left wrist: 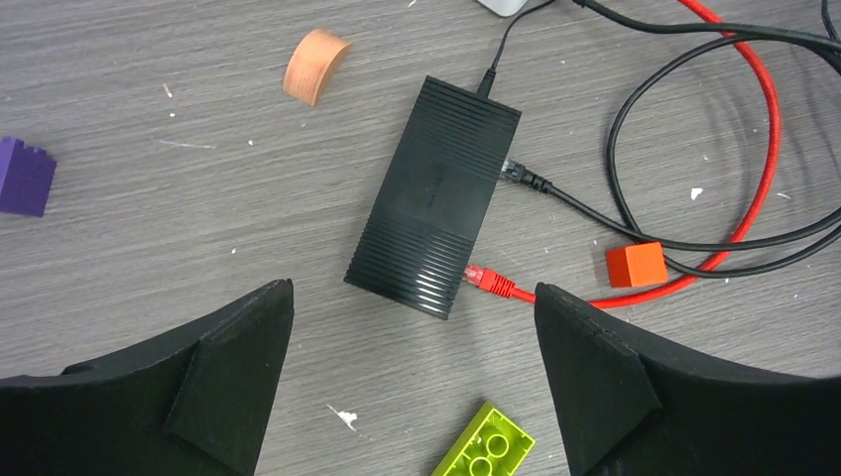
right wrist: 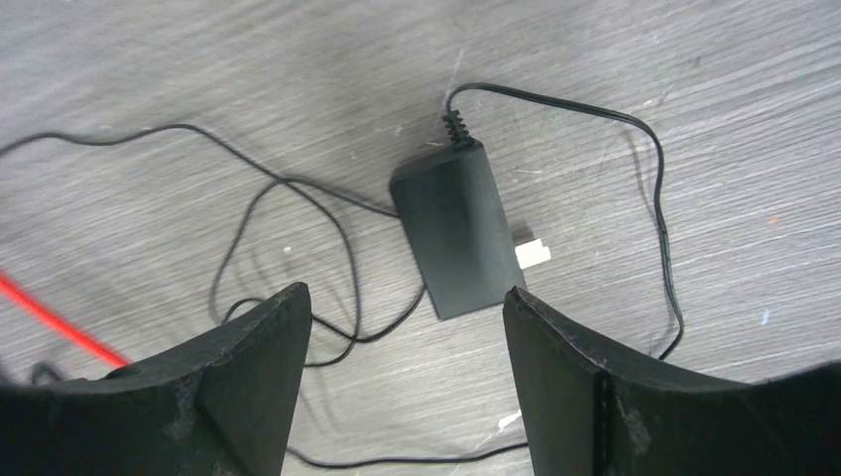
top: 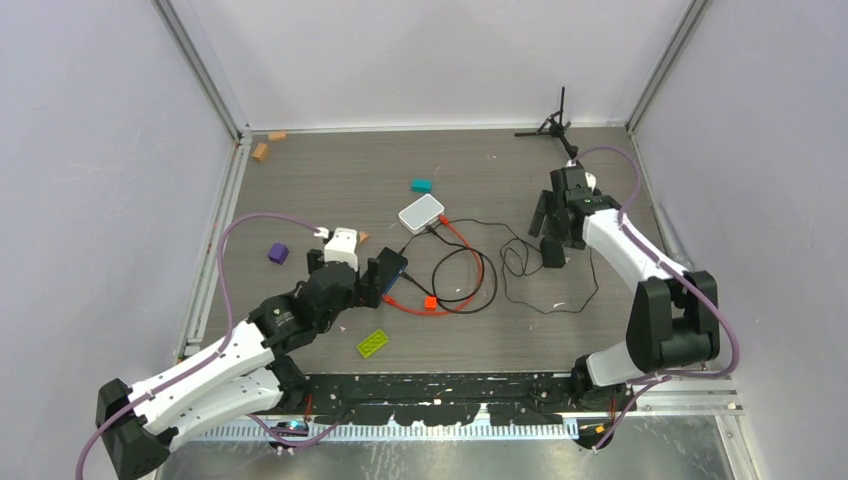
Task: Insert the plug into the switch port
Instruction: Place the power at the center of the board, then reset both arms
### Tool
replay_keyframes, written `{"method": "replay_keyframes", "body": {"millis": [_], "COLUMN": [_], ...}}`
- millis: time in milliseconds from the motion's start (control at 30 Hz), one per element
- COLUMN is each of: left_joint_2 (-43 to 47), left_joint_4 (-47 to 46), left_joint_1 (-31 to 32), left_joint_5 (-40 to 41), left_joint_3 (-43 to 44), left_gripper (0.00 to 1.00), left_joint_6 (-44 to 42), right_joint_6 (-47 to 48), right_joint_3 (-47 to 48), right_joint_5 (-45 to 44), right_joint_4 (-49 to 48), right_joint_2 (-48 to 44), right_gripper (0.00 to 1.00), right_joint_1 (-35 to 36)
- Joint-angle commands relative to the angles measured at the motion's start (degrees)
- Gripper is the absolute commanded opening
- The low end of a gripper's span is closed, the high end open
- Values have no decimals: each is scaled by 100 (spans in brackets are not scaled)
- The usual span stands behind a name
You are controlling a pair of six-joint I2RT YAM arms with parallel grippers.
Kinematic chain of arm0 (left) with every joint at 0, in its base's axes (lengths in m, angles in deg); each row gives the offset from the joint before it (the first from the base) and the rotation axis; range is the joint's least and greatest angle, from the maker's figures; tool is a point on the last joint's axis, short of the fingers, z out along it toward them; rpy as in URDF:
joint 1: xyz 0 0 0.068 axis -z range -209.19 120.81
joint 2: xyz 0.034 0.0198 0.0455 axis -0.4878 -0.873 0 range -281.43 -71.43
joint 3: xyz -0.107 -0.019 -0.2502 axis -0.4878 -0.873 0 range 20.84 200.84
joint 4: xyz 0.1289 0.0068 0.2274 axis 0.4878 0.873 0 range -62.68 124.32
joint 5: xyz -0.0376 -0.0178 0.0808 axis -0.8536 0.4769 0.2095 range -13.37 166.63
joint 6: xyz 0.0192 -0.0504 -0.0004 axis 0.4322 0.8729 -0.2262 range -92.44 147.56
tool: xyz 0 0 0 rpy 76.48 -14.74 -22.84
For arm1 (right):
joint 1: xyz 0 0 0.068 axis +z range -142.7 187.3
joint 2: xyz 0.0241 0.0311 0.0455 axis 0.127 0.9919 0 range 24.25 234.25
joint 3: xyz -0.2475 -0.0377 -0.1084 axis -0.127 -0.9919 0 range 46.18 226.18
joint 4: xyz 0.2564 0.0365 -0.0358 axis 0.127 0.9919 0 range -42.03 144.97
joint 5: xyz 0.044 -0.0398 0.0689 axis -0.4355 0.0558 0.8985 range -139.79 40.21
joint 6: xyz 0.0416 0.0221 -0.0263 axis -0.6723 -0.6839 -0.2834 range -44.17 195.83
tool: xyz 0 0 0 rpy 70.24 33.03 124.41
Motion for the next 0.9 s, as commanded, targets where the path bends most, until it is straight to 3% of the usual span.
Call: {"method": "replay_keyframes", "body": {"millis": [0, 300, 600, 733, 867], "left_joint_2": [138, 195, 457, 747, 1114], "left_joint_4": [306, 1072, 1225, 1397, 1546], "left_joint_1": [-35, -27, -27, -25, -19], "left_joint_5": [100, 427, 544, 612, 1010], "left_joint_3": [161, 129, 23, 190, 260], "left_gripper": [93, 96, 97, 97, 97], "left_joint_6": [217, 648, 979, 799, 740], "right_joint_6": [72, 419, -418, -804, -923], "right_joint_3": [543, 199, -1878, -2555, -2926], "right_joint_5": [115, 2170, 1868, 1836, 1787], "right_joint_4": [430, 443, -160, -330, -550], "right_joint_2": [-845, -3146, -6372, -7160, -7364], "right_gripper": [76, 77, 77, 77, 77], "right_joint_1": [-23, -22, -20, -24, -27]}}
